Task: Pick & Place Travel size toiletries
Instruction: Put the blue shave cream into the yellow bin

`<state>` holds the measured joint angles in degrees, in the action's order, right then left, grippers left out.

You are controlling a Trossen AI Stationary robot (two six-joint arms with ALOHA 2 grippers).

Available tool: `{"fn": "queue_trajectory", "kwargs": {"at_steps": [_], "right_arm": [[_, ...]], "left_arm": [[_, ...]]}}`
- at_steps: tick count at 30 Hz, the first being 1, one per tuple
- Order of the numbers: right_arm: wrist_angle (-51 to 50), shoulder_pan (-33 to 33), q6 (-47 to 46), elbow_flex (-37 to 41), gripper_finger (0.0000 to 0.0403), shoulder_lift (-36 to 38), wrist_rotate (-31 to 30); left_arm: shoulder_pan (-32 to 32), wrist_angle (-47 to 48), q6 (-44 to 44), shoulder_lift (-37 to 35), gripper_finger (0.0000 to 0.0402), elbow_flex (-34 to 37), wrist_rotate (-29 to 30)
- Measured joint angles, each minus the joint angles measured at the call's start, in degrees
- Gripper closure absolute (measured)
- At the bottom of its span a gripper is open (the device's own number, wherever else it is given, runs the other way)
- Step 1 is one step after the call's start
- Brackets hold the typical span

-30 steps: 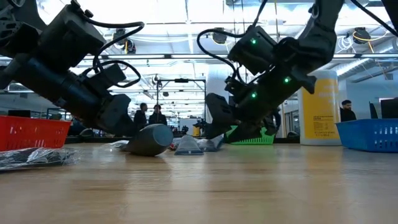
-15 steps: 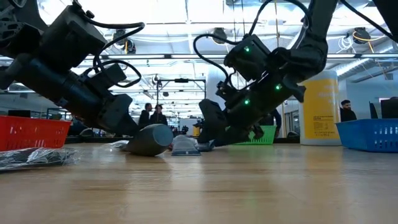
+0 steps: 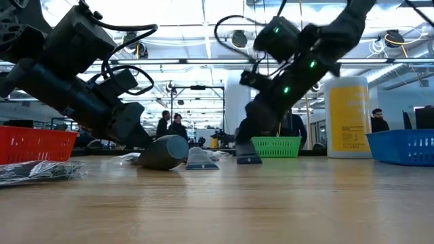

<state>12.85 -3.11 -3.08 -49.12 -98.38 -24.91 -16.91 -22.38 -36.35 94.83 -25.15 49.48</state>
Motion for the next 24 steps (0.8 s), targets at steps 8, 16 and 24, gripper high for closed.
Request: {"fn": "queue_trajectory", "kwargs": {"at_steps": [8, 16, 24], "right_arm": [[-9.34, -0.69, -16.63, -0.09, 0.0148, 4.94, 3.03], [-3.54, 1.15, -28.67, -0.1, 0.0089, -2.94, -4.94], [6.42, 4.95, -32.44, -0.18, 0.0098, -11.83, -9.97]], "left_arm": [[0.0, 0.03, -0.01, -0.02, 0.016, 0.0, -0.12], [0.0, -0.03, 0.02, -0.02, 0.016, 0.0, -0.11], [0.0, 0.01, 0.03, -0.02, 0.016, 0.0, -0.11]]}}
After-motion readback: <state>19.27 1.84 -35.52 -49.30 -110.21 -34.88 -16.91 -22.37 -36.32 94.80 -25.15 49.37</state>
